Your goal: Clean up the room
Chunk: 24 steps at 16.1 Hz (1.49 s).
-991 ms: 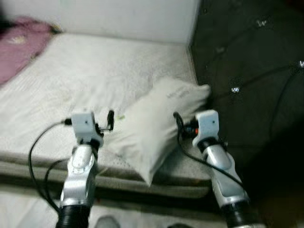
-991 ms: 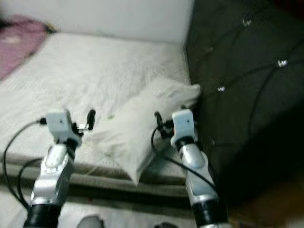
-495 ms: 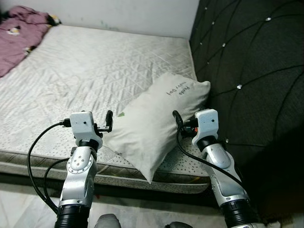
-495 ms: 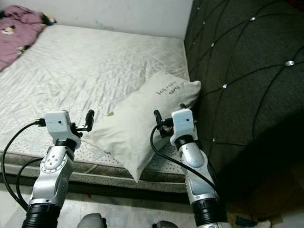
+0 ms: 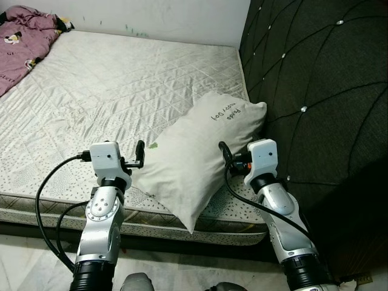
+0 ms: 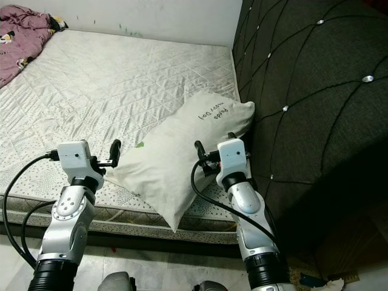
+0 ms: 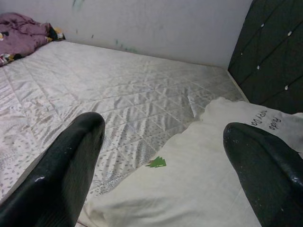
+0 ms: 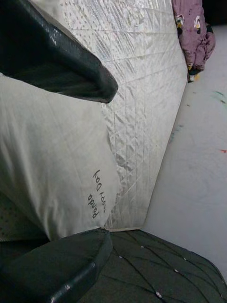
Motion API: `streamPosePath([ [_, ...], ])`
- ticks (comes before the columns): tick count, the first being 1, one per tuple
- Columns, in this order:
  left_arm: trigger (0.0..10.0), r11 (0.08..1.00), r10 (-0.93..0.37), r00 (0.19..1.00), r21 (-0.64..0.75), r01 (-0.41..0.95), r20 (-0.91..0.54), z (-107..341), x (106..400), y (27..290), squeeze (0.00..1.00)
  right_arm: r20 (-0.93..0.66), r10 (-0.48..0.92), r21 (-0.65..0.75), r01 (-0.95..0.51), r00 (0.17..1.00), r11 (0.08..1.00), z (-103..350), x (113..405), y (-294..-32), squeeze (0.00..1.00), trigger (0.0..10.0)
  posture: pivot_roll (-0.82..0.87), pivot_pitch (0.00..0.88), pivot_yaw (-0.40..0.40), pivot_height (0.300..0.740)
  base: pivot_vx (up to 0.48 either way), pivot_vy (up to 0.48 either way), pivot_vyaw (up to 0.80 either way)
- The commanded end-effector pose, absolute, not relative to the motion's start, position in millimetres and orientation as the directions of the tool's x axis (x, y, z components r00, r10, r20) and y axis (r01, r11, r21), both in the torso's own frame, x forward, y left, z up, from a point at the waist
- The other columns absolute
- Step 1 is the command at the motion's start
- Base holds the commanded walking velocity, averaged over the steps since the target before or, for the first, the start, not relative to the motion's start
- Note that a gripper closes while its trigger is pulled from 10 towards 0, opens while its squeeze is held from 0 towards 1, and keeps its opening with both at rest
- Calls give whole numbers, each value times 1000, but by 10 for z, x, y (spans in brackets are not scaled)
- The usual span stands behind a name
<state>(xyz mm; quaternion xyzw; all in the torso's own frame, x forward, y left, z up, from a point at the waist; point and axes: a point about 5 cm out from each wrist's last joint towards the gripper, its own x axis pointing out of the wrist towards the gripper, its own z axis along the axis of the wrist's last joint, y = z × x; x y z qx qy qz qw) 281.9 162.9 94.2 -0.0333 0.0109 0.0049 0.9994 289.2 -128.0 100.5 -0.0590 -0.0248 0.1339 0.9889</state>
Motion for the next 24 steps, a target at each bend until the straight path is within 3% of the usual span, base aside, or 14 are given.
streamPosePath([
  [1, 10000, 998, 9, 1000, -56, -10, -15, 962, 2827, 1625, 0, 49, 286, -128, -278, 957, 952, 1049, 2896, -1254, 0, 10000, 11, 14, -51, 705, 0, 0, 0],
  [8, 10000, 998, 30, 1000, -62, -30, -10, 979, 2823, 1642, 0, 47, 296, -120, -289, 954, 950, 1052, 2896, -1248, 0, 10000, 8, 23, -54, 637, 0, 0, 0],
  [14, 10000, 997, 44, 999, -69, -44, 3, 1000, 2815, 1657, 0, 43, 306, -120, -299, 951, 947, 1050, 2901, -1241, 0, 10000, 11, 26, -58, 637, 0, 0, 0],
  [24, 10000, 997, 33, 999, -71, -33, 9, 1010, 2826, 1666, 0, 43, 316, -122, -309, 948, 943, 1051, 2911, -1216, 0, 10000, 13, 27, -54, 637, 316, 0, 0],
])
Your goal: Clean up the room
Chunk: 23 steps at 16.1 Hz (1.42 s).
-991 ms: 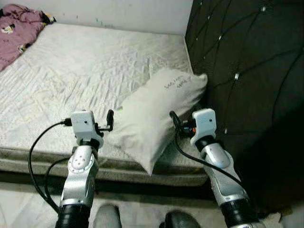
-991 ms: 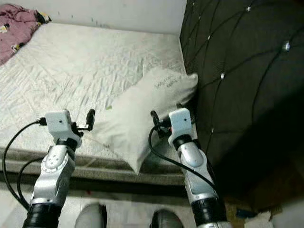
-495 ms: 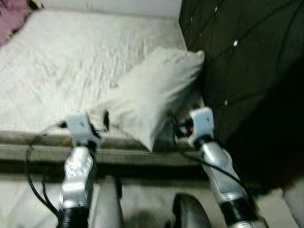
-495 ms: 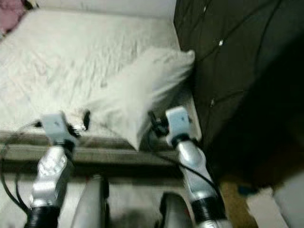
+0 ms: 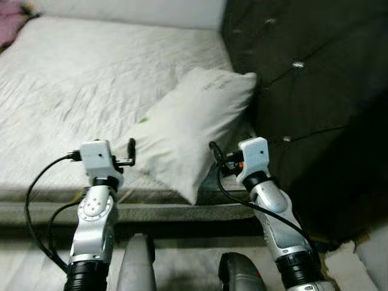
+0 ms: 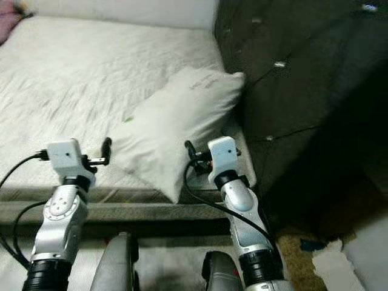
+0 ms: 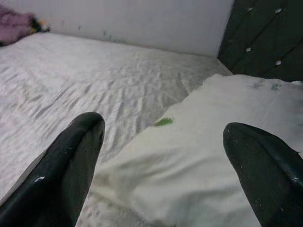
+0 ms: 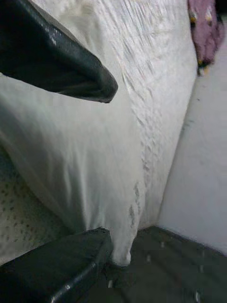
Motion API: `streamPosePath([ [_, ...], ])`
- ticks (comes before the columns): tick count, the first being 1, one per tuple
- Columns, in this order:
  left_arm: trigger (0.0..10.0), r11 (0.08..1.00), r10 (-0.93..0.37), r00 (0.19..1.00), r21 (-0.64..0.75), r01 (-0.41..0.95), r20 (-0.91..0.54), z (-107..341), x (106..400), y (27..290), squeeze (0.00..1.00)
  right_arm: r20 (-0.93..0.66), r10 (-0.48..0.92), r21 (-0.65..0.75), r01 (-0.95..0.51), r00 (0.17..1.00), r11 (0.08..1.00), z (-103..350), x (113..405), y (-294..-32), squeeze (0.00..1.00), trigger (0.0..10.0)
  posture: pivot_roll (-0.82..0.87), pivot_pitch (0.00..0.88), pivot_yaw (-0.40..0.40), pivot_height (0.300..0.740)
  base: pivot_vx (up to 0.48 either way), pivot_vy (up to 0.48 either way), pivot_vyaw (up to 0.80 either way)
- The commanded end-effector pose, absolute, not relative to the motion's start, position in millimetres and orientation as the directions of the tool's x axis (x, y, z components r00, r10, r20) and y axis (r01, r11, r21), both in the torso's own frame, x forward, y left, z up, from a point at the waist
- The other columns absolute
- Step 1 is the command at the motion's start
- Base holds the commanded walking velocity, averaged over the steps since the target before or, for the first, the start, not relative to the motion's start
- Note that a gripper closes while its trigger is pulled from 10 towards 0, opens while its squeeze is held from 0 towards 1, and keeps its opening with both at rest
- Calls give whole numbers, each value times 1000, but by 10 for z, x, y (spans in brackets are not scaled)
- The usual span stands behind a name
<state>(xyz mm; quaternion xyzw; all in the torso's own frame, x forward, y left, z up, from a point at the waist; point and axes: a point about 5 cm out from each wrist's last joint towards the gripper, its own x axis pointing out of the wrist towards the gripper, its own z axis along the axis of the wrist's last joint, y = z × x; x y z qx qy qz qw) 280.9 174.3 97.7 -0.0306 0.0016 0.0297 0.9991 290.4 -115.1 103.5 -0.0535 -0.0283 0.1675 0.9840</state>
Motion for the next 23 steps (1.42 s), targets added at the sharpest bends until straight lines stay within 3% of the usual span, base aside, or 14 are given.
streamPosePath([
  [1, 10000, 997, 32, 999, -71, -31, 9, 1009, 2827, 1664, 0, 43, 319, -127, -311, 947, 942, 1051, 2911, -1213, 0, 10000, 13, 26, -55, 637, 349, 0, 0],
  [9, 10000, 997, 23, 1000, -68, -23, 2, 994, 2834, 1652, 0, 48, 336, -142, -327, 941, 934, 1058, 2906, -1192, 0, 10000, 13, 26, -54, 637, 320, 0, 251],
  [15, 10000, 997, 22, 1000, -70, -22, -4, 988, 2845, 1646, 0, 51, 346, -152, -335, 937, 930, 1061, 2909, -1178, 0, 10000, 13, 22, -56, 637, 294, 0, 730],
  [21, 10000, 997, 33, 999, -64, -34, -24, 963, 2846, 1657, 0, 12, 375, -140, -370, 927, 918, 1016, 2921, -1150, 0, 10000, 22, 19, -57, 637, 0, 0, 86],
  [23, 10000, 997, 39, 999, -59, -40, -25, 974, 2829, 1662, 0, 12, 383, -123, -379, 924, 917, 1020, 2909, -1138, 0, 10000, 28, 34, -54, 612, 0, 0, 0],
])
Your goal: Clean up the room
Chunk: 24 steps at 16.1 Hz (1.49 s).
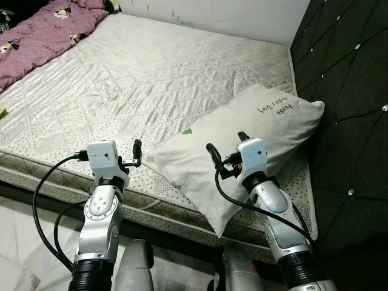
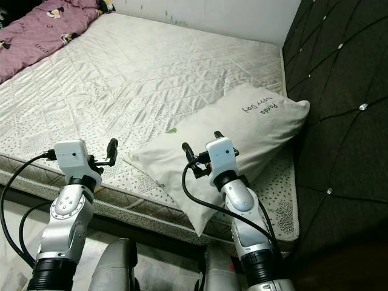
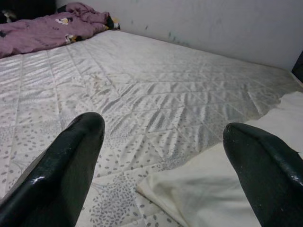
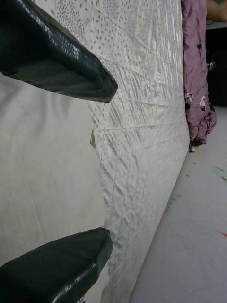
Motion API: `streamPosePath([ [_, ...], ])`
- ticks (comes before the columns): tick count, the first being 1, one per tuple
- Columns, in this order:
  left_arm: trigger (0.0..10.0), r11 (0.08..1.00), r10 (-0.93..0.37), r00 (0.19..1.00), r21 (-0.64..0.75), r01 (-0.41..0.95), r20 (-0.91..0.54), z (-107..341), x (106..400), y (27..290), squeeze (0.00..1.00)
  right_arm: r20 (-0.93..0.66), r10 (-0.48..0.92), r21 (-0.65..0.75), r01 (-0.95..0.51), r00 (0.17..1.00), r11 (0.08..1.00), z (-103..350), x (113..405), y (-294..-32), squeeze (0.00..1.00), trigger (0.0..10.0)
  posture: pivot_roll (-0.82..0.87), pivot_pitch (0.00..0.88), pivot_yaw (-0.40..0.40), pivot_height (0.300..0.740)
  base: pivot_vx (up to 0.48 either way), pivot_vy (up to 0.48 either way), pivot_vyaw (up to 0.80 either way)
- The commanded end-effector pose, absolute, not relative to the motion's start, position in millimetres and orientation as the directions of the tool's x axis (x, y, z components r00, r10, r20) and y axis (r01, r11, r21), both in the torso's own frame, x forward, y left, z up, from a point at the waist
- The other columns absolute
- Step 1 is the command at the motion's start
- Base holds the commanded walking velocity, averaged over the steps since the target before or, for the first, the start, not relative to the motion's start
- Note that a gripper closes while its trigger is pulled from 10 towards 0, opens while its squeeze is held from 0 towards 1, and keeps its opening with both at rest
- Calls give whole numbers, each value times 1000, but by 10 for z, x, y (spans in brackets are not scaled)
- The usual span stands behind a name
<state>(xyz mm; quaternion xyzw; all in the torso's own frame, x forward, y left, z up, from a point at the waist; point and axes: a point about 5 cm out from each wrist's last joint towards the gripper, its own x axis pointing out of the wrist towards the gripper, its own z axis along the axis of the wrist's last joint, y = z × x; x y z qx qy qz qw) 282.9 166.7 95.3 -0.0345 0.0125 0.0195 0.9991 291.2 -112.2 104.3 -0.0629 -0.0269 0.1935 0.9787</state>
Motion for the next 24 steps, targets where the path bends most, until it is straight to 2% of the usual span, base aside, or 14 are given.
streamPosePath([
  [1, 10000, 997, 43, 999, -57, -45, -27, 975, 2820, 1671, 0, 3, 377, -127, -373, 926, 919, 1017, 2908, -1142, 0, 10000, 30, 43, -53, 597, 0, 0, 0],
  [4, 10000, 997, 50, 998, -53, -52, -35, 986, 2801, 1689, 0, -19, 341, -121, -341, 940, 932, 1012, 2918, -1175, 0, 10000, 33, 66, -48, 572, 0, 0, 0],
  [8, 10000, 997, 53, 998, -49, -55, -43, 1007, 2771, 1708, 0, -41, 287, -76, -289, 957, 954, 1013, 2929, -1229, 0, 10000, 38, 93, -41, 572, 0, 0, 0],
  [12, 10000, 997, 70, 996, -41, -72, -60, 1031, 2753, 1729, 0, -282, 211, -94, -246, 936, 965, 842, 2996, -1261, 0, 10000, 51, 127, -38, 572, 0, 0, 0],
  [14, 10000, 996, 76, 995, -41, -79, -64, 1050, 2737, 1723, 0, -344, 237, -42, -267, 909, 963, 830, 3036, -1206, 0, 10000, 60, 132, -41, 572, 0, 0, 0],
  [23, 10000, 995, 88, 993, -41, -92, -84, 1100, 2650, 1730, 0, -363, 249, 66, -242, 898, 968, 937, 3350, -912, 0, 10000, 122, 148, -40, 572, 0, 0, 0],
  [24, 10000, 995, 86, 993, -42, -90, -85, 1113, 2647, 1719, 0, -328, 258, 102, -238, 909, 966, 1019, 3442, -760, 0, 0, 133, 150, -39, 572, 0, 0, 0],
])
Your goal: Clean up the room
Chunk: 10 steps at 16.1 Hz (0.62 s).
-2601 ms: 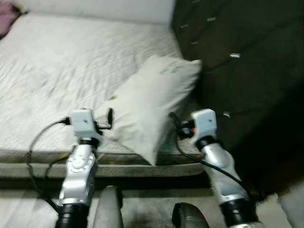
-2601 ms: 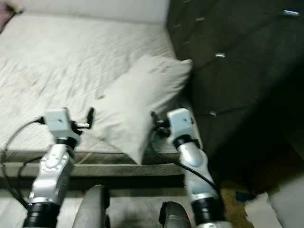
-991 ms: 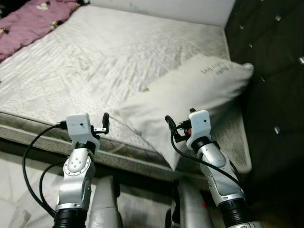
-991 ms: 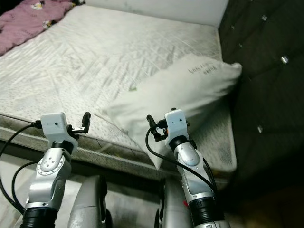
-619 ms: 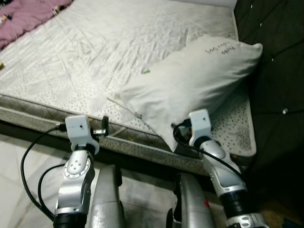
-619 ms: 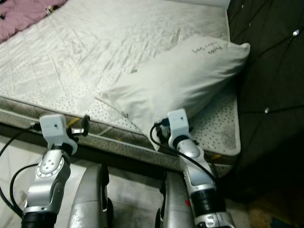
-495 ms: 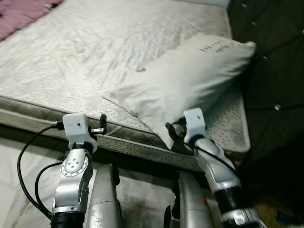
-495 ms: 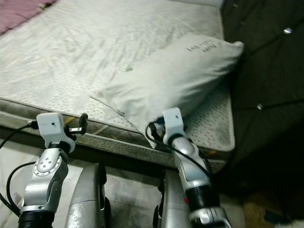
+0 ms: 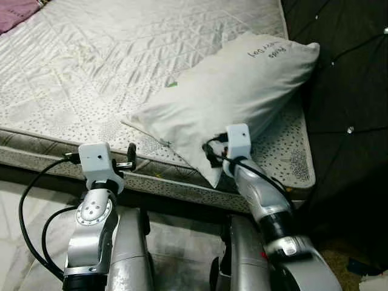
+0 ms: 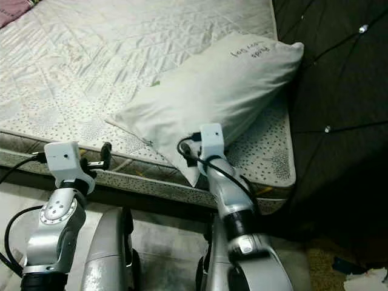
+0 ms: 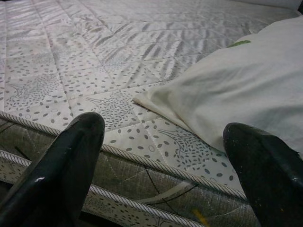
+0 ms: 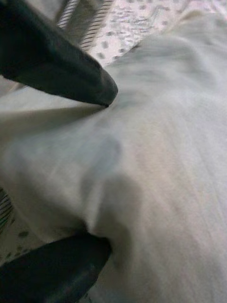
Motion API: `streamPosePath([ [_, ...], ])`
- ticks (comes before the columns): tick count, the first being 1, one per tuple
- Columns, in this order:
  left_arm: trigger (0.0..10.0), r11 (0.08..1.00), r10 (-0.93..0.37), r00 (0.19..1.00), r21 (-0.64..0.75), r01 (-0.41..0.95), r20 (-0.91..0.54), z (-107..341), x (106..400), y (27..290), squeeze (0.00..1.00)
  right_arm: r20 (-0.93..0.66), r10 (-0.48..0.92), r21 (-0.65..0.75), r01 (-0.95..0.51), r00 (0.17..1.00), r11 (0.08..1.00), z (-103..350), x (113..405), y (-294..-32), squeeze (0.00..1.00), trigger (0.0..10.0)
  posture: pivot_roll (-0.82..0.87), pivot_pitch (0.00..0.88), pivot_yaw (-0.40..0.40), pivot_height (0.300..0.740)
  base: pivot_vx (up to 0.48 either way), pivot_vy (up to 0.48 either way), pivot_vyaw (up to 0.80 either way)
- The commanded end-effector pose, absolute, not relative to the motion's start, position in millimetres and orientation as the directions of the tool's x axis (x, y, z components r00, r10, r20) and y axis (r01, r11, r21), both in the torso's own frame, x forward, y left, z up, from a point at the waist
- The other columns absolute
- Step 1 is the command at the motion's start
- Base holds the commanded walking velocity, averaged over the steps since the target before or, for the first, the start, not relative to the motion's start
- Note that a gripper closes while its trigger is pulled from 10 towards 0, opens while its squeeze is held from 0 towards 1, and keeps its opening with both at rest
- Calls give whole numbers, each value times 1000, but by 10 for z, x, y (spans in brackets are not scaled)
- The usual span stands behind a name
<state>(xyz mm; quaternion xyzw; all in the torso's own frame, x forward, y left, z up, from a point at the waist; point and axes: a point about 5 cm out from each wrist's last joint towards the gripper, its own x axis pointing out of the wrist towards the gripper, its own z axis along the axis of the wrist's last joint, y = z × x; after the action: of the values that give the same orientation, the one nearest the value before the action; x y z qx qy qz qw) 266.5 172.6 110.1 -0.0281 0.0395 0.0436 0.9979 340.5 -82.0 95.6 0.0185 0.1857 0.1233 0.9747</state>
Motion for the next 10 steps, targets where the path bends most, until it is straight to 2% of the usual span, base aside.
streamPosePath([
  [1, 10000, 995, 86, 993, -42, -90, -86, 1115, 2645, 1717, 0, -320, 263, 116, -238, 910, 964, 1039, 3462, -722, 0, 0, 133, 150, -39, 572, 0, 0, 0],
  [4, 10000, 995, 93, 992, -40, -97, -87, 1132, 2626, 1723, 0, -290, 281, 160, -244, 915, 957, 1201, 3612, -461, 0, 0, 163, 143, -42, 572, 0, 0, 0],
  [10, 10000, 994, 94, 992, -40, -97, -84, 1141, 2660, 1722, 0, -287, 249, 173, -205, 925, 963, 1205, 3673, -532, 0, 0, 156, 127, -41, 572, 0, 0, 0],
])
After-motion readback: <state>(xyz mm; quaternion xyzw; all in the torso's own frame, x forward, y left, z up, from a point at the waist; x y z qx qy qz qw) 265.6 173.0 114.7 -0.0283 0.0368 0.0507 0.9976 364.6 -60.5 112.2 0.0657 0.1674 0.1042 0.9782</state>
